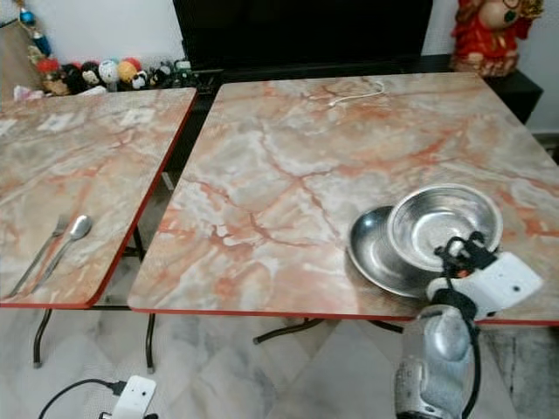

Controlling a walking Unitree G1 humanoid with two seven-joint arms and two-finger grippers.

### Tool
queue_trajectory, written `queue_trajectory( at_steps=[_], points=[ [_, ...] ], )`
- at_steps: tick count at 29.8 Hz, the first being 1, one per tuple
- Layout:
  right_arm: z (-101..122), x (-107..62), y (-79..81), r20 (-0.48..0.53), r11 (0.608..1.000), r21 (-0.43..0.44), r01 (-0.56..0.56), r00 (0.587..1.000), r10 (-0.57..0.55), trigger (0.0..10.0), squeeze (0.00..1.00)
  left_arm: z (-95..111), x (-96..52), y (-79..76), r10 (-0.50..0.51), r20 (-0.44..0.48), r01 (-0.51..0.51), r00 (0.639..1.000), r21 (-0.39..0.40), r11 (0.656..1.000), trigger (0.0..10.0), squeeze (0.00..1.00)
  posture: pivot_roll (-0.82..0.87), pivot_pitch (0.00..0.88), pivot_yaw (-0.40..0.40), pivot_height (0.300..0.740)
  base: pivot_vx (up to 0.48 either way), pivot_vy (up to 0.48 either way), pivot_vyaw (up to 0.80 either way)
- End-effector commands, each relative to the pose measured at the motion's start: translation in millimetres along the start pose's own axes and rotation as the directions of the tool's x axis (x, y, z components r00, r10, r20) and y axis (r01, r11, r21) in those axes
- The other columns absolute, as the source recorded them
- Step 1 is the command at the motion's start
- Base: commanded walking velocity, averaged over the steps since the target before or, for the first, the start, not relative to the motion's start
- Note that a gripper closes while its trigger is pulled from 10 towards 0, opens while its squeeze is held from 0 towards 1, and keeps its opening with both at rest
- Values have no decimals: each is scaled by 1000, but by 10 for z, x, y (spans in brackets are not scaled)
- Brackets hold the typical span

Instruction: Setting the table

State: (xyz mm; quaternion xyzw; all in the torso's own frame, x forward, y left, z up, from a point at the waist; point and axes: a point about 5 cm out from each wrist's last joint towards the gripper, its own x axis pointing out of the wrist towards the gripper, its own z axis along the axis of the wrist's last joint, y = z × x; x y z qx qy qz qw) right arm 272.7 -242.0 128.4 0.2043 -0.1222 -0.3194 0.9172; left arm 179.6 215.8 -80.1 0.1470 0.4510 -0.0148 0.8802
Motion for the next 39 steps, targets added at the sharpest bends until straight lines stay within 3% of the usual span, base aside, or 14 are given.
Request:
queue_trajectory(
  at_steps=[1, 7, 12, 16, 23, 34, 39],
  points=[
    [-38, 15, 134, -38, 999, 35, -25, 999, 26, 10000, 0, -49, -11, 89, 16, -22, -16, 1000, -1, 1000, 10000, 0, -163, 17, 81, 740, 0, 0, 0],
    [-89, 43, 339, -72, 993, 59, -100, 992, 104, 10000, 0, -22, -5, 76, 15, -13, -15, 1000, -5, 1000, 10000, 0, -156, 18, 80, 740, 0, 0, 0],
    [-175, 54, 422, -131, 995, 47, -92, 987, 97, 10000, 0, -1, 0, 60, 15, -8, -15, 1000, -9, 1000, 10000, 0, -155, 21, 80, 740, 0, 0, 0],
    [-278, 57, 420, -185, 998, 41, -51, 981, 58, 10000, 0, 1, 1, 63, 17, -9, -17, 1000, -12, 1000, 10000, 0, -150, 21, 78, 740, 0, 0, 0],
    [-301, 68, 397, -191, 999, 35, -21, 981, 27, 10000, 0, -20, -5, 81, 18, -11, -18, 1000, -15, 1000, 10000, 0, -150, 23, 81, 740, 0, 0, 0],
    [-377, 7, 246, -225, 995, 16, 96, 970, -90, 10000, 0, -28, -9, 109, 20, -11, -20, 1000, -9, 1000, 10000, 0, -149, 24, 87, 740, 0, 0, 0],
    [-405, -16, 261, -238, 996, 24, 86, 968, -77, 10000, 0, -20, -7, 111, 20, -10, -20, 1000, -8, 1000, 10000, 0, -148, 23, 88, 740, 0, 0, 0]
  ],
)
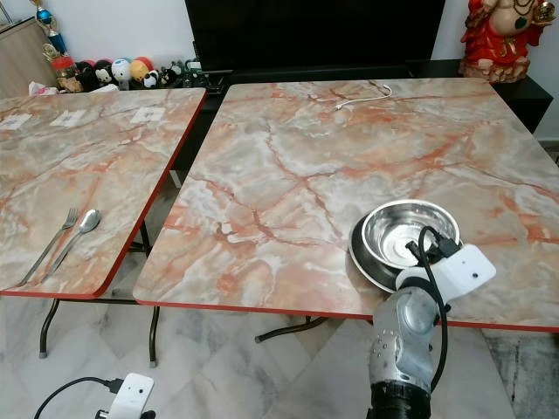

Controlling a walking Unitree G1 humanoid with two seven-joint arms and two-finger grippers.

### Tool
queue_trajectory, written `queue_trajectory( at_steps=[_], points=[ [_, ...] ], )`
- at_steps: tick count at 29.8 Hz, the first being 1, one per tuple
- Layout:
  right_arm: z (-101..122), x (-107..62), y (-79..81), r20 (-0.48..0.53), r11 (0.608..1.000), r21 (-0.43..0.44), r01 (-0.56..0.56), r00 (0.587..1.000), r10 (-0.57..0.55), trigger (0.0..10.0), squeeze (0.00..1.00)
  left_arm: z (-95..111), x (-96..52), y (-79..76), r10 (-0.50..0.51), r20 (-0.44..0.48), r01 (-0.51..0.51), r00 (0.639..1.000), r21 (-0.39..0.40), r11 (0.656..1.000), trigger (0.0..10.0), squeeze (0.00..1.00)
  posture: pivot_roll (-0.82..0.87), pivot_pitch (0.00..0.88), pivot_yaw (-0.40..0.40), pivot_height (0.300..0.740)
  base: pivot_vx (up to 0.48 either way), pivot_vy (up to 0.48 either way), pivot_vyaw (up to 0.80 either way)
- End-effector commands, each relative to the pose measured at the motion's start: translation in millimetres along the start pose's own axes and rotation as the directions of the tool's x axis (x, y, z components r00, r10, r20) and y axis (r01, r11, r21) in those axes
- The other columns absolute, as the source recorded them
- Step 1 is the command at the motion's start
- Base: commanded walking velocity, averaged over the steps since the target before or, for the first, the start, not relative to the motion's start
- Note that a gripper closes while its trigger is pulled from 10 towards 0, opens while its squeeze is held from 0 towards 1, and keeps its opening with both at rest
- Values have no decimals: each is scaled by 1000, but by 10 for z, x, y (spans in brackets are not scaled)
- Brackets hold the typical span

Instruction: Setting the table

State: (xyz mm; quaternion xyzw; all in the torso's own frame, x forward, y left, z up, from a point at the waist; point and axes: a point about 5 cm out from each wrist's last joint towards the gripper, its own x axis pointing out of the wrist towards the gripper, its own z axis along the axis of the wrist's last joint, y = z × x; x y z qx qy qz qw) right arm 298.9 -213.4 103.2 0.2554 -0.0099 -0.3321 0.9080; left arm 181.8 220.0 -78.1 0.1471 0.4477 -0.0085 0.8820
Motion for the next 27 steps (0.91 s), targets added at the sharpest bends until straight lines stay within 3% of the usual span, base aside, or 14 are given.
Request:
queue_trajectory(
  at_steps=[1, 3, 4, 5, 6, 7, 15, 17, 19, 20, 27],
  points=[
    [-27, -22, 44, -21, 1000, 21, -15, 1000, 16, 10000, 0, -33, -7, 65, 8, -15, -8, 1000, -1, 1000, 10000, 0, -148, 23, 87, 740, 0, 0, 0],
    [-33, -31, 56, -23, 1000, 19, -16, 1000, 17, 10000, 35, -28, -6, 68, 9, -14, -9, 1000, -1, 1000, 10000, 0, -148, 24, 88, 740, 0, 0, 0],
    [-33, -37, 59, -21, 1000, 18, -15, 1000, 15, 10000, 306, -27, -6, 69, 9, -13, -9, 1000, -2, 1000, 10000, 0, -149, 24, 89, 740, 0, 0, 0],
    [-33, -40, 60, -21, 1000, 18, -13, 1000, 14, 10000, 761, -27, -6, 70, 9, -13, -9, 1000, -2, 1000, 10000, 0, -149, 24, 89, 740, 0, 0, 0],
    [-34, -43, 60, -20, 1000, 18, -12, 1000, 12, 10000, 761, -27, -6, 71, 9, -14, -9, 1000, -2, 1000, 10000, 0, -148, 24, 89, 740, 0, 0, 0],
    [-37, -47, 60, -21, 1000, 18, -11, 1000, 12, 10000, 843, -27, -6, 73, 9, -14, -9, 1000, -2, 1000, 10000, 0, -149, 24, 91, 740, 0, 0, 0],
    [-51, -69, 27, -21, 1000, 16, 7, 1000, -7, 10000, 788, -27, -7, 82, 11, -14, -11, 1000, -1, 1000, 10000, 0, -147, 24, 90, 740, 0, 0, 0],
    [-51, -69, 22, -19, 1000, 13, 11, 1000, -11, 10000, 725, -24, -6, 86, 11, -13, -11, 1000, -1, 1000, 10000, 0, -145, 23, 90, 740, 0, 0, 0],
    [-39, -66, 17, -11, 1000, 7, 15, 1000, -15, 10000, 137, -22, -6, 87, 11, -12, -11, 1000, 0, 1000, 10000, 0, -145, 22, 90, 740, 0, 0, 0],
    [-32, -66, 17, -6, 1000, 3, 15, 1000, -15, 10000, 0, -22, -6, 87, 11, -12, -11, 1000, 0, 1000, 10000, 0, -145, 22, 90, 740, 0, 0, 0],
    [15, -82, -16, 31, 999, -29, 39, 999, -38, 10000, 0, -30, -8, 84, 10, -13, -10, 1000, 0, 1000, 10000, 0, -146, 20, 90, 740, 0, 0, 0]
  ],
)
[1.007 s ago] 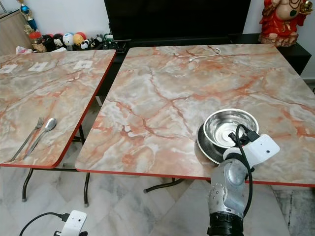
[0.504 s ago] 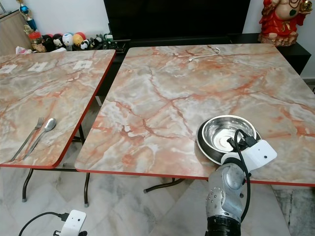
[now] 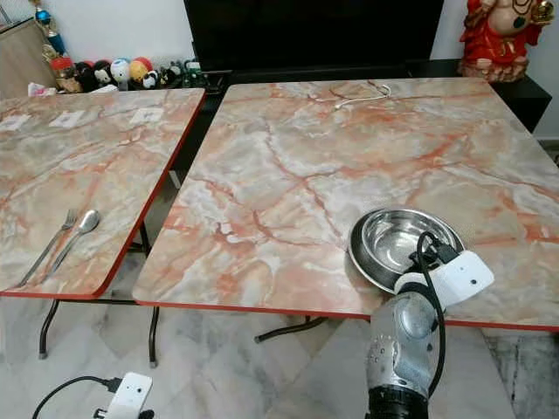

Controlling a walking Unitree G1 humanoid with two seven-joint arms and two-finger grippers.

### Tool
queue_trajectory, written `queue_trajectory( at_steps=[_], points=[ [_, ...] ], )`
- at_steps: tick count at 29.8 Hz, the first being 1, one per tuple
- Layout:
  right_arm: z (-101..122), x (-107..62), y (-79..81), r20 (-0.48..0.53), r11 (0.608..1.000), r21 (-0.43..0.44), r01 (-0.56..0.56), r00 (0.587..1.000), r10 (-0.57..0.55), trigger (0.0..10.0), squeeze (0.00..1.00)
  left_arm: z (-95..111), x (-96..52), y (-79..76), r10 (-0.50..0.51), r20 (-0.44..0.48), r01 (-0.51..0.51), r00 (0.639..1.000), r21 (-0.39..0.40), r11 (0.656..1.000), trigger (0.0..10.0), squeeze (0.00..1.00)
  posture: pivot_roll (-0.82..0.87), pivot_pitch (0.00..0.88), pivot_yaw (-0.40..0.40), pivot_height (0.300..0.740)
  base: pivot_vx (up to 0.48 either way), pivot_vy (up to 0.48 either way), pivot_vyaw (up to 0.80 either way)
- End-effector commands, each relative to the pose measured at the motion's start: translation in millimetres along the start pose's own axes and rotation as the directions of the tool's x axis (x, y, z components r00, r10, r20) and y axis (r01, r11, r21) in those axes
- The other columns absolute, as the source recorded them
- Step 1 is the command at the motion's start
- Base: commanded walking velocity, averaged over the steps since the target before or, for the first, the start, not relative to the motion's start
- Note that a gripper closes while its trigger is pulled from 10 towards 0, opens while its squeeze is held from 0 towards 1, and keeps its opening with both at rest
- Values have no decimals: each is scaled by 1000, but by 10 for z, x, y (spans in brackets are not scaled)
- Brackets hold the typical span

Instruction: Setting the table

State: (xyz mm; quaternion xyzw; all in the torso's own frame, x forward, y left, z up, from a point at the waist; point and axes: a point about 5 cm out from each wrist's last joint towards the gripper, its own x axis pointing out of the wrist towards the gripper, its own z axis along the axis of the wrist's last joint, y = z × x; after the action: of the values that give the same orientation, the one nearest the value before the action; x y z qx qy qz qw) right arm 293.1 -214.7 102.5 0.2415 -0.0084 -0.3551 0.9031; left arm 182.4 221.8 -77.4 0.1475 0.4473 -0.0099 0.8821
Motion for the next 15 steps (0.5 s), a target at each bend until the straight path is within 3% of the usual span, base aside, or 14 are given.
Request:
queue_trajectory(
  at_steps=[1, 8, 9, 11, 14, 15],
  points=[
    [10, -48, 21, 16, 1000, -5, -2, 1000, 2, 10000, 0, -35, -8, 63, 12, -14, -12, 1000, -2, 1000, 10000, 0, -146, 19, 90, 740, 0, 0, 0],
    [59, -47, -32, 60, 999, -46, 28, 998, -25, 10000, 0, -33, -7, 56, 11, -14, -11, 1000, -3, 1000, 10000, 0, -145, 18, 87, 740, 0, 0, 0],
    [110, -53, -43, 106, 996, -87, 36, 994, -26, 10000, 0, -31, -7, 55, 12, -14, -12, 1000, -5, 1000, 10000, 0, -143, 18, 87, 740, 0, 0, 0],
    [223, -74, -9, 205, 983, -184, 15, 978, 24, 10000, 0, -27, -6, 56, 13, -12, -13, 1000, -7, 1000, 10000, 0, -143, 20, 87, 740, 0, 0, 0],
    [276, -94, 45, 250, 969, -247, -22, 964, 86, 10000, 0, -26, -6, 56, 14, -12, -14, 1000, -8, 1000, 10000, 0, -144, 20, 88, 740, 0, 0, 0],
    [284, -128, 145, 253, 947, -296, -121, 946, 200, 10000, 0, -26, -6, 53, 15, -10, -15, 1000, -12, 1000, 10000, 0, -146, 20, 85, 740, 0, 0, 0]
  ],
)
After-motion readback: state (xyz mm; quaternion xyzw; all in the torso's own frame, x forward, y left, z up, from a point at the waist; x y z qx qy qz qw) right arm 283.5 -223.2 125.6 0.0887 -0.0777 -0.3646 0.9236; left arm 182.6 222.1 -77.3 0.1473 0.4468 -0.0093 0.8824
